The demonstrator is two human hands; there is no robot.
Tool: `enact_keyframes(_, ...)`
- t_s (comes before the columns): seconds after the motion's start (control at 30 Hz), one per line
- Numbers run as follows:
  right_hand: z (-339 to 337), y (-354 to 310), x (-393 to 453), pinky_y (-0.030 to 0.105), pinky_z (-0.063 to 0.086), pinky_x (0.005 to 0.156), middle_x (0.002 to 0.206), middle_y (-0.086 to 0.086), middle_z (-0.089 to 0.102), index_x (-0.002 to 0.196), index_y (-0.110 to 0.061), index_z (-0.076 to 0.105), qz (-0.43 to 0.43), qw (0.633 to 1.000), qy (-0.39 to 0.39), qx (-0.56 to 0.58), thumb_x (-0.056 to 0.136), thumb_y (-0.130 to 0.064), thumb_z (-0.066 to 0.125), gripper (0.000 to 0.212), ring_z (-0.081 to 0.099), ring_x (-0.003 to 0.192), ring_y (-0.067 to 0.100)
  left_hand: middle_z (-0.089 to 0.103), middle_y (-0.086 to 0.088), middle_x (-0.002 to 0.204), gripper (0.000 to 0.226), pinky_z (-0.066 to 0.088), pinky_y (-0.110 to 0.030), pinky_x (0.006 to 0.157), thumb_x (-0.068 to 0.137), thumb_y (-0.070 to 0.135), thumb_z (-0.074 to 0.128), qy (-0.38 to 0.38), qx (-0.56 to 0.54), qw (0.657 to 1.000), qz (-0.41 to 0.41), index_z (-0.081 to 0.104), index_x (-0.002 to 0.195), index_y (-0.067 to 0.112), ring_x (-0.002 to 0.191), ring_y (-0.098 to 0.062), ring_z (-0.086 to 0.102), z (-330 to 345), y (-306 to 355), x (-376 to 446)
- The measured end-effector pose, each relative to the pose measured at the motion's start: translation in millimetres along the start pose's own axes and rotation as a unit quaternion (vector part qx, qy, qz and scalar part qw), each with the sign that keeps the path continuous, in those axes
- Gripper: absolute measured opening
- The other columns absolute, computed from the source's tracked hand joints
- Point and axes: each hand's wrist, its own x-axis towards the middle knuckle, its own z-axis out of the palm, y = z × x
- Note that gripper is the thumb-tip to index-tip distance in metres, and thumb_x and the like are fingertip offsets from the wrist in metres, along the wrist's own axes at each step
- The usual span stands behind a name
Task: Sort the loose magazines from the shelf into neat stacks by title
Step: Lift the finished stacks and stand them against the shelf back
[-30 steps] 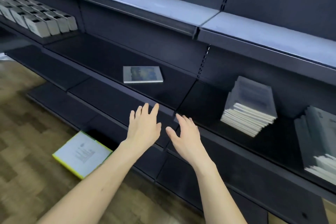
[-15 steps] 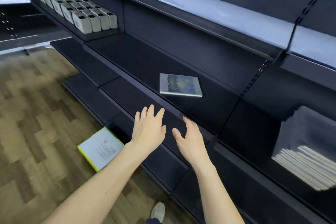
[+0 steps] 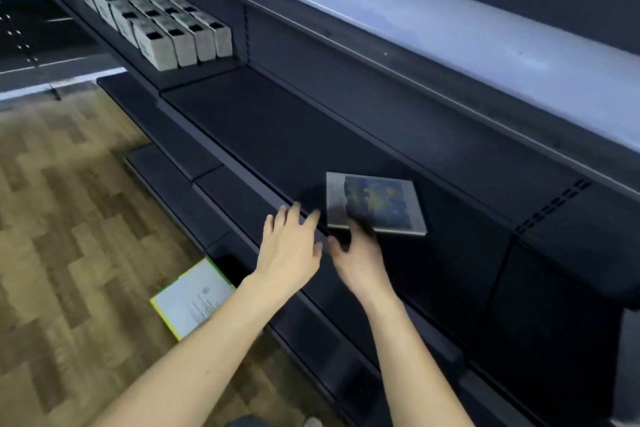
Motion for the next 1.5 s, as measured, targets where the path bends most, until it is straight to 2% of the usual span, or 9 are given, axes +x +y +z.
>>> enact_keyframes(0.3,39,-18,46,0.030,0.051,0.084,0.161,0.000,0.029,0.155,-0.024,0.025,0.102,0.977,0.107,-0.153,0.088,-0.066,0.053,0.083,0.053,0.130,0.018,0.027,-0.010,0.156,0.059,0.017,-0.046,0.119,0.095,0.035,0.049,-0.010,-0.006,0.997,0.080,0.031,0.151,0.027,0.145,-0.032,0.019,-6,-45,72)
enact_keyframes(0.43,48,-26,50,0.028,0.051,0.081,0.157,-0.005,0.036,0.153,-0.031,0.030,0.135,0.964,0.130,-0.188,0.091,-0.065,0.051,0.073,0.060,0.120,0.014,0.027,-0.012,0.156,0.065,0.020,-0.049,0.118,0.094,0.035,0.049,-0.030,0.012,0.991,0.130,0.024,0.154,0.027,0.144,-0.034,0.023,-10,-57,100)
enact_keyframes(0.6,48,-26,47,0.025,0.047,0.078,0.136,-0.011,0.060,0.138,-0.033,0.053,0.163,0.962,0.167,-0.141,0.096,-0.051,0.053,0.045,0.062,0.115,0.014,0.028,-0.010,0.156,0.061,0.023,-0.050,0.117,0.096,0.036,0.047,-0.057,0.021,0.977,0.204,0.027,0.153,0.023,0.144,-0.034,0.024,-11,-58,116)
enact_keyframes(0.87,56,-19,13,0.038,0.057,0.068,0.096,-0.004,0.073,0.121,-0.027,0.063,0.248,0.927,0.281,0.018,0.104,-0.034,0.043,0.027,0.069,0.064,0.012,0.035,-0.010,0.151,0.063,0.025,-0.050,0.115,0.097,0.037,0.046,-0.100,-0.004,0.967,0.236,0.021,0.154,0.028,0.140,-0.035,0.029,-7,-46,131)
enact_keyframes(1.07,59,-9,-25,0.028,0.052,0.069,0.091,-0.008,0.069,0.108,-0.023,0.065,0.226,0.907,0.348,0.068,0.103,-0.030,0.047,0.019,0.066,0.079,0.007,0.032,-0.008,0.153,0.064,0.026,-0.051,0.115,0.097,0.038,0.045,-0.121,-0.019,0.958,0.260,0.017,0.153,0.029,0.140,-0.034,0.028,-7,-35,128)
enact_keyframes(1.23,52,-16,-47,0.011,0.041,0.061,0.069,-0.025,0.065,0.089,-0.030,0.067,0.250,0.880,0.385,0.123,0.099,-0.027,0.057,0.015,0.061,0.068,-0.003,0.031,-0.006,0.153,0.061,0.028,-0.048,0.114,0.097,0.037,0.048,-0.132,-0.020,0.951,0.279,0.023,0.152,0.028,0.137,-0.031,0.032,3,-27,118)
enact_keyframes(1.3,51,-15,-49,0.016,0.049,0.071,0.084,-0.020,0.070,0.098,-0.030,0.068,0.265,0.859,0.414,0.142,0.094,-0.023,0.063,0.010,0.064,0.081,-0.002,0.030,-0.005,0.153,0.059,0.029,-0.048,0.113,0.097,0.037,0.047,-0.142,-0.018,0.948,0.285,0.026,0.151,0.028,0.137,-0.030,0.032,4,-25,114)
enact_keyframes(1.4,52,-11,-51,0.028,0.048,0.084,0.126,-0.006,0.053,0.131,-0.023,0.054,0.318,0.820,0.449,0.156,0.092,-0.017,0.061,0.041,0.060,0.099,0.014,0.030,-0.005,0.153,0.057,0.030,-0.049,0.112,0.096,0.036,0.047,-0.152,-0.015,0.945,0.289,0.028,0.150,0.029,0.136,-0.031,0.033,4,-25,108)
enact_keyframes(1.5,50,-12,-57,0.033,0.042,0.094,0.140,0.002,0.046,0.147,-0.017,0.037,0.393,0.773,0.421,0.266,0.094,-0.022,0.057,0.057,0.053,0.118,0.025,0.029,-0.007,0.154,0.053,0.028,-0.051,0.114,0.098,0.037,0.044,-0.155,-0.010,0.944,0.290,0.031,0.148,0.029,0.137,-0.033,0.033,2,-27,104)
